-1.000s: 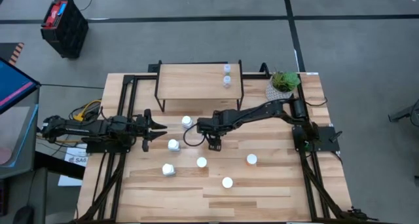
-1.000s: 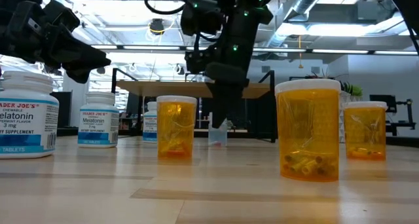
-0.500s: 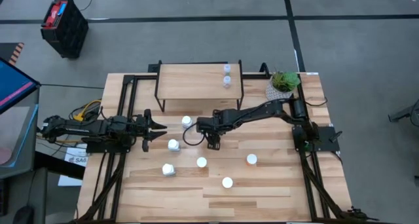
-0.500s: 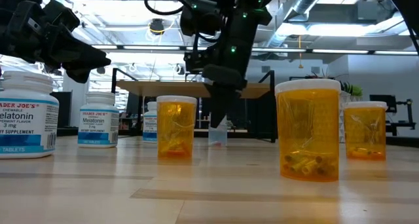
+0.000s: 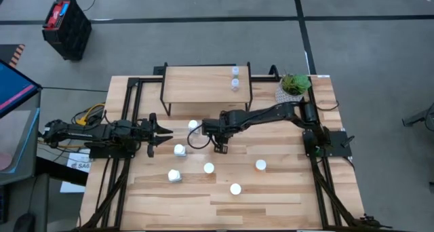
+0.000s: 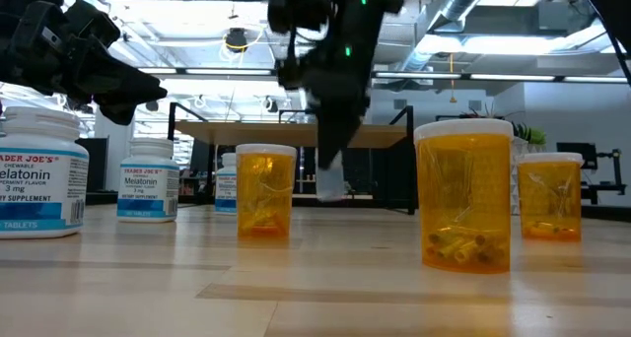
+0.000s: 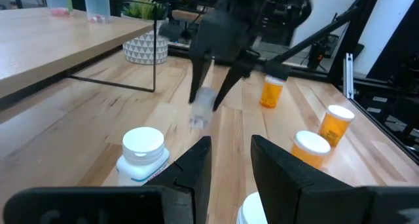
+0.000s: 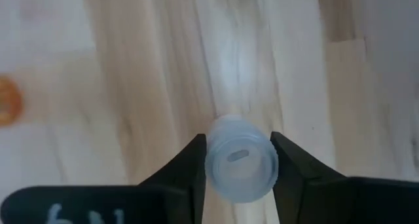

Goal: Pick and place medicine bottles onto shelf by color
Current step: Put the transparent pill bottle aligned with the other transparent pill bottles on the shelf

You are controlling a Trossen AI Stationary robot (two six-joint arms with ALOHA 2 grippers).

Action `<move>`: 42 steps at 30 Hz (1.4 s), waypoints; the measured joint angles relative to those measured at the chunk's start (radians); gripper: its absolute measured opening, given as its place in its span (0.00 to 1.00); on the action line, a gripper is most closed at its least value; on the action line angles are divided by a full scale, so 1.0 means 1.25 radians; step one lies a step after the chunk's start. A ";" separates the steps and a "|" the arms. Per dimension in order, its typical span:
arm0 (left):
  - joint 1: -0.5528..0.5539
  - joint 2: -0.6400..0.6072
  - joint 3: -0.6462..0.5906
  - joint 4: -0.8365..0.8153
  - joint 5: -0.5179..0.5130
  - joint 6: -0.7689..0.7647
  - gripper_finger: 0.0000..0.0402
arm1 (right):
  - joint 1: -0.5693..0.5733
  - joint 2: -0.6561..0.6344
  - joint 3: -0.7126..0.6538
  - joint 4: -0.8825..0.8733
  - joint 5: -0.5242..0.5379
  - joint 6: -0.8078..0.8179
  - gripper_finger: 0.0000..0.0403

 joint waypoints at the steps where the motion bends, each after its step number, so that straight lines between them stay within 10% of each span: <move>1: 0.000 0.000 0.000 0.000 0.000 0.000 0.24 | 0.001 0.000 0.027 -0.033 0.000 0.000 0.34; 18: 0.000 0.000 0.000 0.000 0.000 0.000 0.24 | -0.113 -0.001 0.452 -0.432 0.012 0.002 0.35; 42: 0.000 0.000 0.000 0.000 0.000 0.000 0.24 | -0.272 -0.001 0.471 -0.506 0.024 0.002 0.36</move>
